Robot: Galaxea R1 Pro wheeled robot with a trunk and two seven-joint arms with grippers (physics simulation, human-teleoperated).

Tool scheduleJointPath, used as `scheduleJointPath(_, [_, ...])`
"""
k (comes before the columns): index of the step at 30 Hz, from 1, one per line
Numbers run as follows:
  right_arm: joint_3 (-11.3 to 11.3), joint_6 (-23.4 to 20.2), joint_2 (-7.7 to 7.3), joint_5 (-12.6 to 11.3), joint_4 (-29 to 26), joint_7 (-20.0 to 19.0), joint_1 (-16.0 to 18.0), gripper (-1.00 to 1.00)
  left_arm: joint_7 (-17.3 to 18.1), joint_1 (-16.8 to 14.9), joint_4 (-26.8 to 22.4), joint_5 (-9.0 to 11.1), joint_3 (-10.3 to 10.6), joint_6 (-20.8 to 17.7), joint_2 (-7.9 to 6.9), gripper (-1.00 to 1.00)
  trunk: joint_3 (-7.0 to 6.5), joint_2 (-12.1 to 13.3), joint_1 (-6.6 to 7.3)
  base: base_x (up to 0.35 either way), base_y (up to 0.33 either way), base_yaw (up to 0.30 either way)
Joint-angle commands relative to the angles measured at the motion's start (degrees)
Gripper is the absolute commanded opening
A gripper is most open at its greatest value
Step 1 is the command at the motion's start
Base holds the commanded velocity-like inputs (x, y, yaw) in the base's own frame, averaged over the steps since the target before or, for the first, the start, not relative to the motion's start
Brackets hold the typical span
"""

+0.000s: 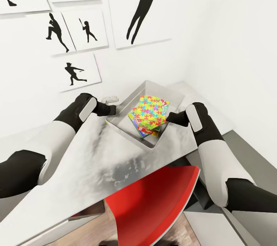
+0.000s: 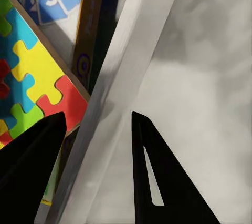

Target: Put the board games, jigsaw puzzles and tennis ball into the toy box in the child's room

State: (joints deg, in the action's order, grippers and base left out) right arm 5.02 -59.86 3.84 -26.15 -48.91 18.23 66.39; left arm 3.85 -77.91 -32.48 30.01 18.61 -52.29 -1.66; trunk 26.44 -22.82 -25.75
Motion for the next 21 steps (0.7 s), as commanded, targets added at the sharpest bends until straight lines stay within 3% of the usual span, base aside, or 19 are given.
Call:
scheduleJointPath(1, [0.17,-0.14,0.05,-1.58,-0.04,0.58,0.05,-1.00,0.45,-0.05,-0.04,-0.59,0.29,-0.09,-0.08,-1.00,0.09,-0.10,-0.03,0.000,0.000,0.000])
scheduleJointPath(21, [0.21,-0.14,-0.06,-1.56,0.13,0.64,0.05,-1.00,0.46,-0.05,-0.04,-0.51,0.20,-0.09,0.17,-1.00,0.02,-0.10,-0.03,0.000,0.000,0.000])
